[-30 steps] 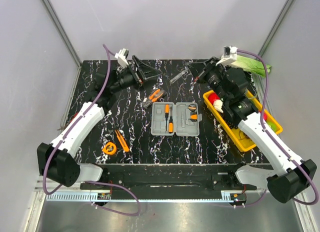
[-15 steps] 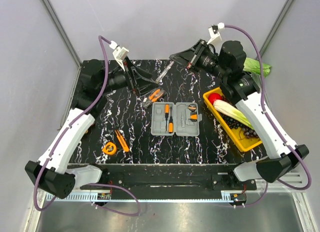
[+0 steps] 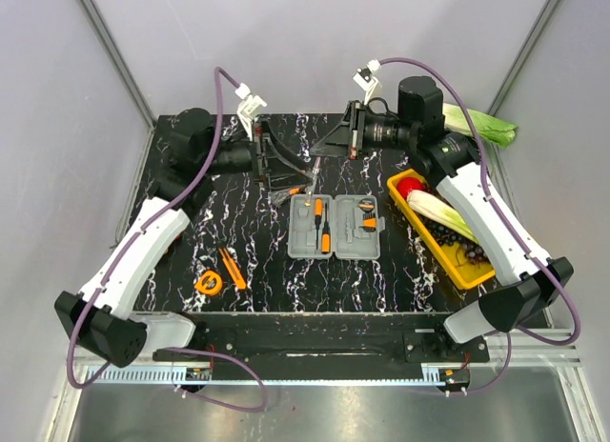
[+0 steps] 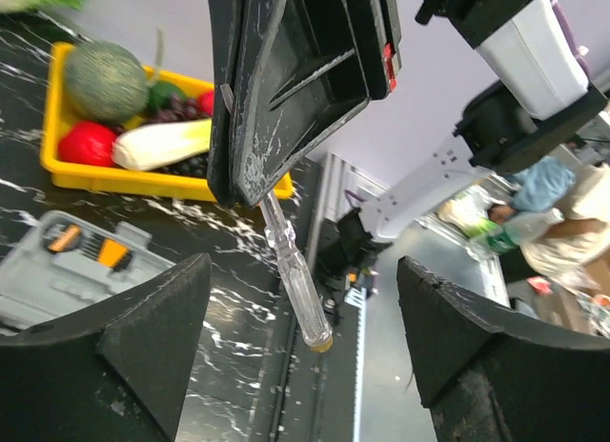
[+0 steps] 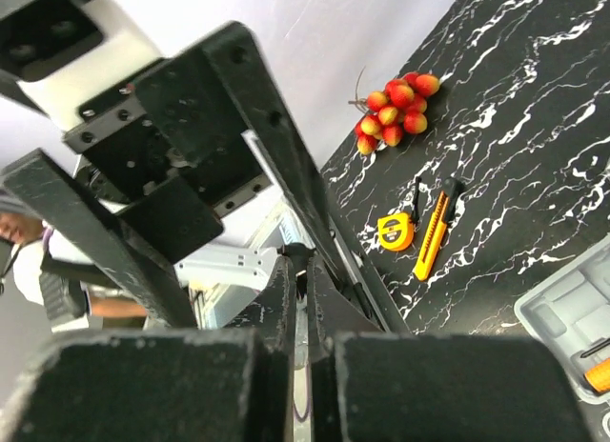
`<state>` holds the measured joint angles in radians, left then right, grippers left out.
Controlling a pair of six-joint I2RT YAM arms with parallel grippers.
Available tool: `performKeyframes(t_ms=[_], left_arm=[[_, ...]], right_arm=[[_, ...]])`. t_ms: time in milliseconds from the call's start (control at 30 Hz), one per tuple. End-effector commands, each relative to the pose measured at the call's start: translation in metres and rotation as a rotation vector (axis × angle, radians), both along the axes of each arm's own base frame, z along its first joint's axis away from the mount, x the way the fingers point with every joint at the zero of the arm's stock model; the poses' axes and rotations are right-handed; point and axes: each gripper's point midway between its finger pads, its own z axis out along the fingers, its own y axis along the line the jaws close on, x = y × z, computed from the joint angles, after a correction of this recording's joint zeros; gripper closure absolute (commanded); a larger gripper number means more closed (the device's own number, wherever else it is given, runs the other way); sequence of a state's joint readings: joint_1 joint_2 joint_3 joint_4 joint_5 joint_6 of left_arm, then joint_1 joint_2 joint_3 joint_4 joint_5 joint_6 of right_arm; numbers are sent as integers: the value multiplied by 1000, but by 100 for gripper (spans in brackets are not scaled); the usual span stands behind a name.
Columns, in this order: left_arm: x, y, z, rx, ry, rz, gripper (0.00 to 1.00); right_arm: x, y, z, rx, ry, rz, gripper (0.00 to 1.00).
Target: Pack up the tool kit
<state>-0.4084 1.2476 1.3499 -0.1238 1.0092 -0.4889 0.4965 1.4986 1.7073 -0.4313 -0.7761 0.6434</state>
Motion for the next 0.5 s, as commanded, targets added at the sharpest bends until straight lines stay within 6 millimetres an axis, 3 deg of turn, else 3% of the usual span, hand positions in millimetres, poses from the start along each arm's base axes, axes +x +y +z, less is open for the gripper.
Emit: performKeyframes(t_ms=[0, 233, 467], left_arm=[[-20, -14, -2, -6, 106, -123, 21], [-9, -23, -1, -22, 200, -125, 45], [-15, -34, 2, -41, 228, -185, 56]], right_arm=[[-20, 0, 15, 23, -120, 125, 100], [-34, 5, 13, 36, -145, 203, 100], [-29, 7, 10, 38, -143, 163, 100]])
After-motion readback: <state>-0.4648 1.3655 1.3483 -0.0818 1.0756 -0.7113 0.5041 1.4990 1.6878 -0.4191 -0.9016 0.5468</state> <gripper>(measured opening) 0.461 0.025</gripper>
